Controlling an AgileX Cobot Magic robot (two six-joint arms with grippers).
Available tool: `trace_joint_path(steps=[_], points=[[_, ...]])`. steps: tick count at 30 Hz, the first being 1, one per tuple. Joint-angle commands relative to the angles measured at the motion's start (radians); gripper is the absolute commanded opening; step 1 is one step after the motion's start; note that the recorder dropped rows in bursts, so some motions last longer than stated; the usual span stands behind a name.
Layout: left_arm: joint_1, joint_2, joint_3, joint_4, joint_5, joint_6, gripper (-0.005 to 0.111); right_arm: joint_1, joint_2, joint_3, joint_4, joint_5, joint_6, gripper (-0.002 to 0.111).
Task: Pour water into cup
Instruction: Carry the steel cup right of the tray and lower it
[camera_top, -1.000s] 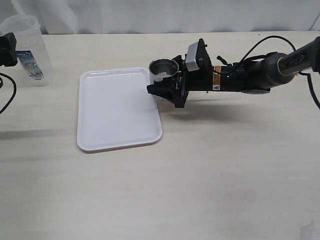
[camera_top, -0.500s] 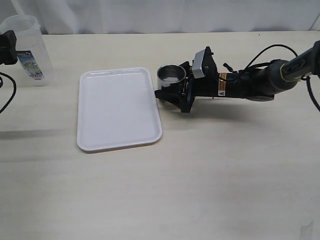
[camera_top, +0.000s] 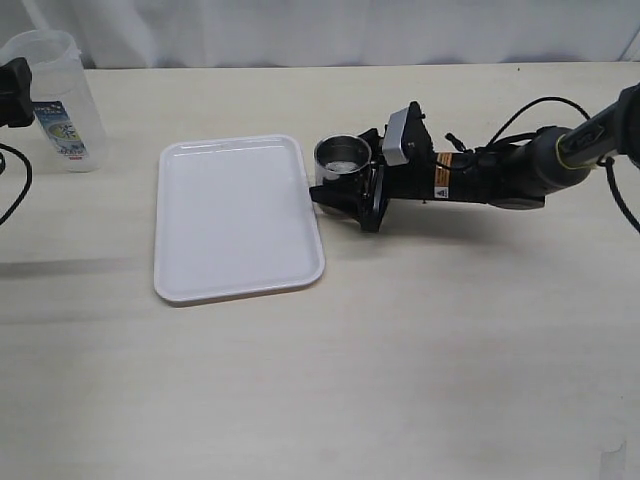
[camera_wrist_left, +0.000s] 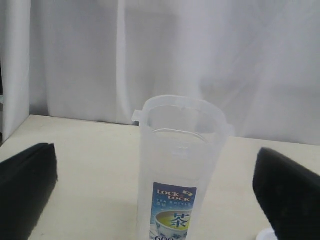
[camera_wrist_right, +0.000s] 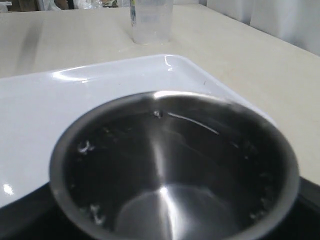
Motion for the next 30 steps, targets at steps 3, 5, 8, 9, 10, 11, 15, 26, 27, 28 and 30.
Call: trace_joint_path(steps=[3,5,8,9,10,11,15,26,27,28,30], points=[[-0.001,-0.006,0.006,0.010,-0.019,-0.005,0.101,-0.005,0.010,0.001,0.036,-0.044,-0.016,0.004],[-0.001,-0.006,0.006,0.009,-0.020,-0.005,0.101,-0.005,0.010,0.001,0.036,-0.044,-0.016,0.004],[-0.001,-0.006,0.006,0.013,-0.022,-0.005,0.101,-0.005,0.010,0.001,0.036,-0.044,-0.014,0.004],[-0.001,-0.006,0.006,0.013,-0.022,-0.005,0.101,-0.005,0.010,0.001,0.039,-0.044,-0.012,0.004],[-0.001,-0.006,0.006,0.013,-0.022,-0.005,0.101,-0.005,0.010,0.001,0.042,-0.044,-0.005,0.005],[-0.001,-0.006,0.006,0.013,-0.022,-0.005,0.101,-0.005,0.010,0.001,0.042,-0.044,-0.005,0.007],[-0.001,-0.006,0.006,0.013,-0.022,-0.005,0.101,-0.005,0.010,0.001,0.042,-0.040,-0.005,0.029],[-0.001,-0.006,0.006,0.013,-0.022,-0.005,0.101,-0.005,0.010,0.001,0.066,-0.026,0.003,0.093],[-0.001,-0.006,0.006,0.013,-0.022,-0.005,0.101,-0.005,0.010,0.001,0.066,-0.026,0.003,0.093],[-0.001,-0.006,0.006,0.013,-0.022,-0.005,0.101,-0.005,0.010,0.001,0.066,-0.026,0.003,0.093],[-0.001,-0.006,0.006,0.013,-0.022,-0.005,0.101,-0.005,0.004,0.001,0.066,-0.026,0.003,0.093]])
